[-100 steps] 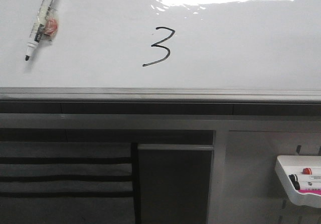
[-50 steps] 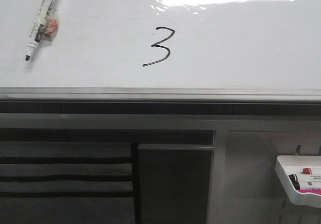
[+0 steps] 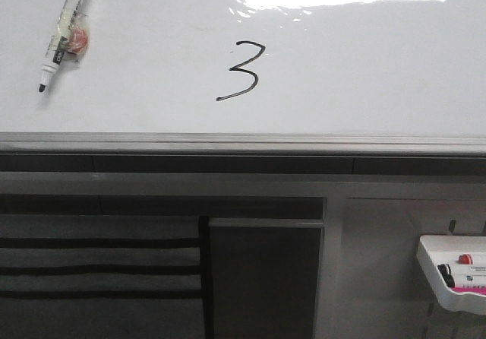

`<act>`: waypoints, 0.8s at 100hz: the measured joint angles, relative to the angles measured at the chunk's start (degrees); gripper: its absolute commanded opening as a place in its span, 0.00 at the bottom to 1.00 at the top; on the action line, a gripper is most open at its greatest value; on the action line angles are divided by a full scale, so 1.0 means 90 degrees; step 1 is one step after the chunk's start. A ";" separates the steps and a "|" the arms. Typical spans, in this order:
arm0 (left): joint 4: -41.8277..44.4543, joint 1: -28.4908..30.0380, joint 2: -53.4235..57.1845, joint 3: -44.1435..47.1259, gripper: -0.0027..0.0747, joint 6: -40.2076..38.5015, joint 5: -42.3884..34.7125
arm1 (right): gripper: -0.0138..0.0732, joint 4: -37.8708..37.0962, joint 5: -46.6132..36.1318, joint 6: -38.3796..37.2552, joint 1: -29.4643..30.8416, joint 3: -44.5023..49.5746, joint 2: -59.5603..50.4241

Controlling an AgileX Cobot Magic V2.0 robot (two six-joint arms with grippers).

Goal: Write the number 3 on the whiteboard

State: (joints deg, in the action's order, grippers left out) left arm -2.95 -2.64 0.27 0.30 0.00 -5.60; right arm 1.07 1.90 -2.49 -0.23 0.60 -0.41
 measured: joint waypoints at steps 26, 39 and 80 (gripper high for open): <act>0.0000 0.0000 0.0000 0.0000 0.01 0.0000 0.0000 | 0.08 -0.0118 0.0000 -0.0169 0.0000 0.0000 0.0000; 0.0000 0.0000 0.0000 0.0000 0.01 0.0000 0.0000 | 0.08 -0.0118 0.0000 -0.0169 0.0000 0.0000 0.0000; 0.0000 0.0000 0.0000 0.0000 0.01 0.0000 0.0000 | 0.08 -0.0118 0.0000 -0.0194 0.0000 0.0000 0.0000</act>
State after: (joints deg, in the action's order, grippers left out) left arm -2.95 -2.64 0.27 0.30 0.00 -5.60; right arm 0.00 1.90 -4.23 -0.23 0.60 -0.41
